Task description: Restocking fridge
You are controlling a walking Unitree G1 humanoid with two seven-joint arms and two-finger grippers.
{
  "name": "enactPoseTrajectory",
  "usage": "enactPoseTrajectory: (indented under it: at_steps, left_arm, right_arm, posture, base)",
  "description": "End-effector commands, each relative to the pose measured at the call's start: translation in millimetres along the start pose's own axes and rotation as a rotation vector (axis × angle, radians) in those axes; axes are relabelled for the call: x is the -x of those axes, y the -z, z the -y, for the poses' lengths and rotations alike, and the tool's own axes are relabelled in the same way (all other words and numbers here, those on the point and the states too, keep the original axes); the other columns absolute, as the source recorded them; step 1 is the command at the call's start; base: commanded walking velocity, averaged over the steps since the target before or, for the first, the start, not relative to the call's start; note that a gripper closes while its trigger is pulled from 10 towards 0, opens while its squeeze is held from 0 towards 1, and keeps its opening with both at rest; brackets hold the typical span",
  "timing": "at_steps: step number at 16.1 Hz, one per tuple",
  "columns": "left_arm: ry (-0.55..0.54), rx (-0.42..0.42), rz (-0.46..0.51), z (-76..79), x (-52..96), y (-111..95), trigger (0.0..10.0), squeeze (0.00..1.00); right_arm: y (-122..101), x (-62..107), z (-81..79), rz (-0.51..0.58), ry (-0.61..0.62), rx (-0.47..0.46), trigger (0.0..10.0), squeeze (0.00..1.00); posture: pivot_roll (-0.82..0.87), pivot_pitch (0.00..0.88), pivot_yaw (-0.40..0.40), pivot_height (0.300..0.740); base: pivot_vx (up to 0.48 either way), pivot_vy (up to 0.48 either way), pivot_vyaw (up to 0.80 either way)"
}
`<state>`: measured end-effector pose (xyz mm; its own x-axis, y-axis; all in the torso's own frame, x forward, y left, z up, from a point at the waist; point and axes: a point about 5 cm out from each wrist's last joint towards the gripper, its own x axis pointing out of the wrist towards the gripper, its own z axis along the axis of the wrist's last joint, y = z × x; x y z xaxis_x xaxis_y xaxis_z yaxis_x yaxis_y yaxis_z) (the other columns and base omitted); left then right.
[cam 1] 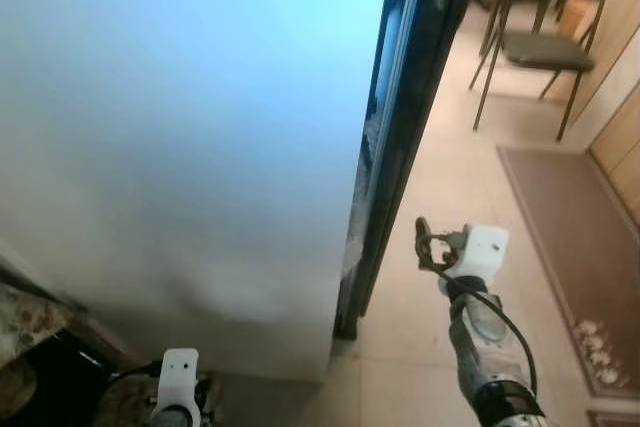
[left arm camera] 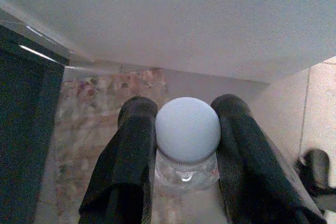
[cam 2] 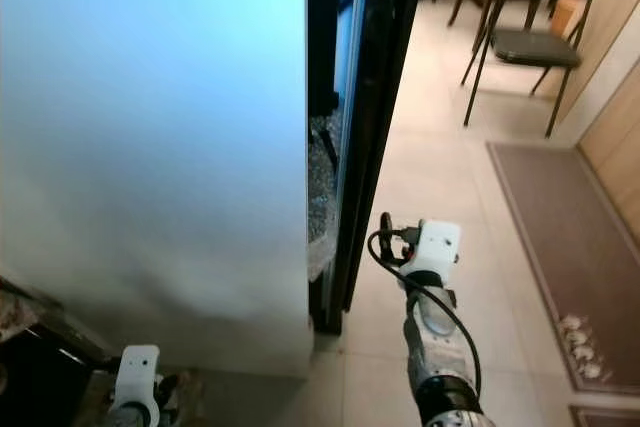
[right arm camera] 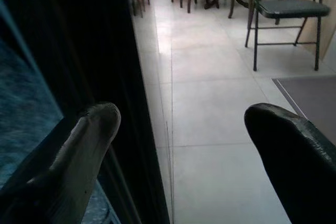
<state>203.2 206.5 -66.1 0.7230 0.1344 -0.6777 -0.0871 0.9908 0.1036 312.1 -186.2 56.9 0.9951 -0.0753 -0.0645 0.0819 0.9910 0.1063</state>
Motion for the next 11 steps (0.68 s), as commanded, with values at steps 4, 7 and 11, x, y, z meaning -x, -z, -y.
enactPoseTrajectory:
  at_steps: [4, 7, 11]
  left_arm:
    - [0.005, 0.012, -0.015, 2.4, 0.4, 3, 10.0, 0.0]
    - [0.009, 0.01, -0.012, 4.0, 0.5, 3, 10.0, 0.0]
    - [0.011, 0.028, 0.001, 3.5, 1.1, 3, 10.0, 0.0]
  right_arm:
    - [5, 2.0, 5.3, -0.029, 0.02, -0.003, 10.0, 0.0]
    - [26, 12.3, 18.3, -0.118, 0.08, -0.011, 10.0, 0.0]
    - [61, 46.0, 54.2, -0.26, 0.321, -0.015, 10.0, 0.0]
  posture:
    - [-0.03, 0.0, 0.014, 0.74]
    - [-0.02, 0.0, 0.011, 0.74]
    - [-0.02, 0.001, 0.013, 0.74]
  base:
    - [0.0, 0.073, 0.0]
    - [0.0, 0.0, 0.0]
    - [0.0, 0.0, 0.0]
